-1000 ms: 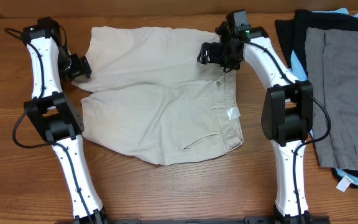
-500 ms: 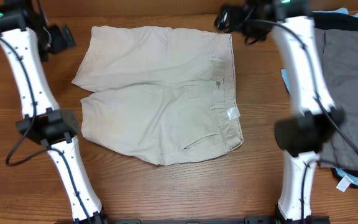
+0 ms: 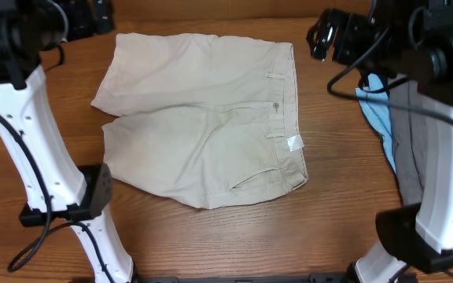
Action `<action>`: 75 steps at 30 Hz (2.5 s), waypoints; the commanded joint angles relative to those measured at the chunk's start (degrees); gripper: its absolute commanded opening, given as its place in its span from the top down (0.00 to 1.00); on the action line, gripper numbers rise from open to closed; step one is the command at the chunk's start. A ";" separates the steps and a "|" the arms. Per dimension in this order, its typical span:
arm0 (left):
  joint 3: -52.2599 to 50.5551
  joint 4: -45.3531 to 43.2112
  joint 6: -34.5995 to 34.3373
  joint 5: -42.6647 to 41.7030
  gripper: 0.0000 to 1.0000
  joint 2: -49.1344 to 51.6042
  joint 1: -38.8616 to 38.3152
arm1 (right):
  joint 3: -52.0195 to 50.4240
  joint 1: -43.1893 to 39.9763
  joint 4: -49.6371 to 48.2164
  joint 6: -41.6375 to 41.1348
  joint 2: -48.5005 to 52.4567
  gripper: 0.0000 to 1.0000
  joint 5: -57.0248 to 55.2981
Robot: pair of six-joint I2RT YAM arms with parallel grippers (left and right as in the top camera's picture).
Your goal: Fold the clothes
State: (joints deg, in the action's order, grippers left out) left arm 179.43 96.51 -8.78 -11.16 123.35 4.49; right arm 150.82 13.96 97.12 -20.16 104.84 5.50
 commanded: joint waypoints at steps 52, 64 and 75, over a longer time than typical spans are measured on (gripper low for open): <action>-128.76 -50.07 -23.19 14.36 0.48 -26.88 0.00 | -57.92 5.77 -11.80 -12.44 -23.37 0.00 -8.83; -117.55 -38.51 -12.96 16.26 0.96 -26.95 0.39 | -57.94 5.77 -14.23 -12.46 -22.05 0.09 -9.27; -105.02 -32.81 -8.39 16.17 0.96 -26.95 -0.02 | -57.99 8.98 -18.23 -8.09 -10.40 0.14 -4.90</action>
State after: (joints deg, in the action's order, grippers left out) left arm 72.86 65.45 -19.05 3.68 97.12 4.27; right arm 93.12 21.28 79.90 -30.68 91.68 -1.89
